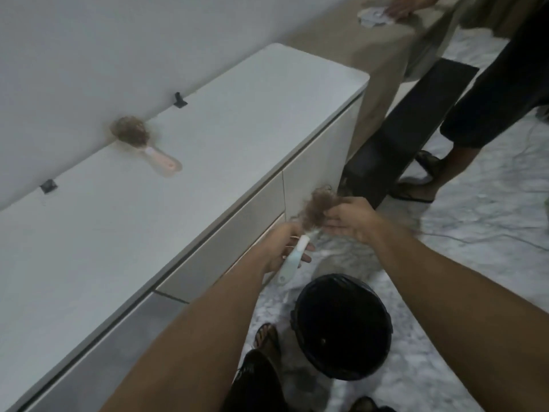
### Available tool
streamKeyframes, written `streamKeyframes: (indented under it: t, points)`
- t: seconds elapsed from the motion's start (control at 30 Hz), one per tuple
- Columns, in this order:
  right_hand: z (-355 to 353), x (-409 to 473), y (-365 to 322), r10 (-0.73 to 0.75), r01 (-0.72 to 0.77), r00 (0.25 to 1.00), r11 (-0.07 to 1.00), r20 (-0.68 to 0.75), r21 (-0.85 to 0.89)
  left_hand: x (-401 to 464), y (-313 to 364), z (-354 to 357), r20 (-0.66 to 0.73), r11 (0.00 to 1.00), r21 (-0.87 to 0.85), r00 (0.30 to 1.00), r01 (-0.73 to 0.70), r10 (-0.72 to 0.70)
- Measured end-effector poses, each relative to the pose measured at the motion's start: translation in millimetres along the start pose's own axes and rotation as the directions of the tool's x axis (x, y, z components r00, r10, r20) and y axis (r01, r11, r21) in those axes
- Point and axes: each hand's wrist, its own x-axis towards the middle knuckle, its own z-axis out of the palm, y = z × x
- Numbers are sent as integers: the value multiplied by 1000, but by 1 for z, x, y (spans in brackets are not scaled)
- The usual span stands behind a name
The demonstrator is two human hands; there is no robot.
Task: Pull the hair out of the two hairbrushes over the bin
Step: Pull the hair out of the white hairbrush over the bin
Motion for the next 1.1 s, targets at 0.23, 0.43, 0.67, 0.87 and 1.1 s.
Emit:
streamKeyframes:
  t: [0.23, 0.43, 0.67, 0.87, 1.1]
  points:
    - [-20, 31, 64, 34, -38, 998, 997, -60, -65, 57, -42, 12, 81, 988, 144, 994, 58, -70]
    - [-23, 65, 144, 31, -37, 990, 998, -135, -44, 112, -96, 20, 79, 962, 261, 992, 78, -101]
    - [-30, 91, 240, -47, 31, 945, 998, -324, -54, 176, -178, 28, 63, 912, 409, 998, -14, -13]
    - [-30, 90, 309, -101, 101, 917, 995, -385, -19, 195, -229, 22, 89, 845, 535, 995, -6, -49]
    - [-35, 86, 364, -56, 64, 870, 998, -490, -1, 194, -265, 25, 179, 829, 560, 978, -16, -102]
